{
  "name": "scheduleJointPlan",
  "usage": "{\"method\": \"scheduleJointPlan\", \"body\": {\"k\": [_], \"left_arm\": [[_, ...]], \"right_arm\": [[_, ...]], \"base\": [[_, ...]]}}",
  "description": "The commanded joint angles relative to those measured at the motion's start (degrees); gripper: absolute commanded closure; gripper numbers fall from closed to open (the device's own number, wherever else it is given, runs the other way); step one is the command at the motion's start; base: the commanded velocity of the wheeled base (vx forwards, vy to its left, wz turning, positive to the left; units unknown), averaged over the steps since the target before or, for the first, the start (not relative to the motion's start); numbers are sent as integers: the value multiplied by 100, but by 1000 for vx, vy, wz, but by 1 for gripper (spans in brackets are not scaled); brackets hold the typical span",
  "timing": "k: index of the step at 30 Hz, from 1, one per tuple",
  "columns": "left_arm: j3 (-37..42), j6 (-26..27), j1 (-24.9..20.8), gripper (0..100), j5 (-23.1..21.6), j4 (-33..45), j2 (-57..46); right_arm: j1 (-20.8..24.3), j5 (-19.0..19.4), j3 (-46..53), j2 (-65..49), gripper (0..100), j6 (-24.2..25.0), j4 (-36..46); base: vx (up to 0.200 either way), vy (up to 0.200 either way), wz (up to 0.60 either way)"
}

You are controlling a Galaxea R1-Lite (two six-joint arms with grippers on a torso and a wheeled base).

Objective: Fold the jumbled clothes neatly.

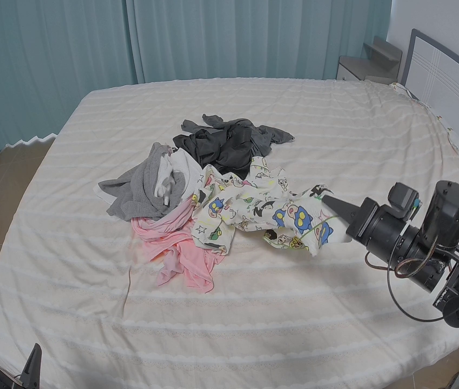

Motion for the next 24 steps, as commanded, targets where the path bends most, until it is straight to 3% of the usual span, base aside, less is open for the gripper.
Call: {"method": "scheduleJointPlan", "body": {"k": [1, 3, 4, 5, 8, 10, 12, 13, 17, 20, 24], "left_arm": [[-1967, -1121, -48, 0, -375, -542, 1345], [-2011, -857, -48, 0, -621, -533, 1714], [-1950, -119, -92, 0, -1228, -445, 2224], [-1888, 189, -109, 0, -1553, -392, 2470], [-1932, 602, -179, 0, -2309, -357, 3130], [-1958, 760, -610, 0, -2836, -375, 3964], [-1950, 760, -830, 0, -2827, -375, 4228], [-1950, 813, -1155, 0, -2722, -419, 4676], [-2125, 1120, -1507, 0, -2423, -665, 5397], [-2082, 1314, -2157, 0, -2309, -1043, 6531], [-2029, 1560, -2614, 0, -2151, -1421, 7577]], "right_arm": [[94, 146, -478, -497, 100, -39, 356], [94, 172, -583, -532, 100, -48, 435], [165, 190, -741, -620, 100, -65, 541], [200, 199, -803, -638, 100, -65, 585], [279, 260, -943, -673, 100, -74, 681], [402, 313, -1110, -778, 100, -179, 875], [428, 322, -1163, -805, 100, -223, 945], [481, 330, -1269, -884, 100, -285, 1059], [569, 330, -1480, -1086, 100, -329, 1297], [692, 357, -1866, -1279, 100, -355, 1806], [806, 357, -2139, -1367, 100, -452, 2079]], "base": [[0, 0, 0], [0, 0, 0], [0, 0, 0], [0, 0, 0], [0, 0, 0], [0, 0, 0], [0, 0, 0], [0, 0, 0], [0, 0, 0], [0, 0, 0], [0, 0, 0]]}}
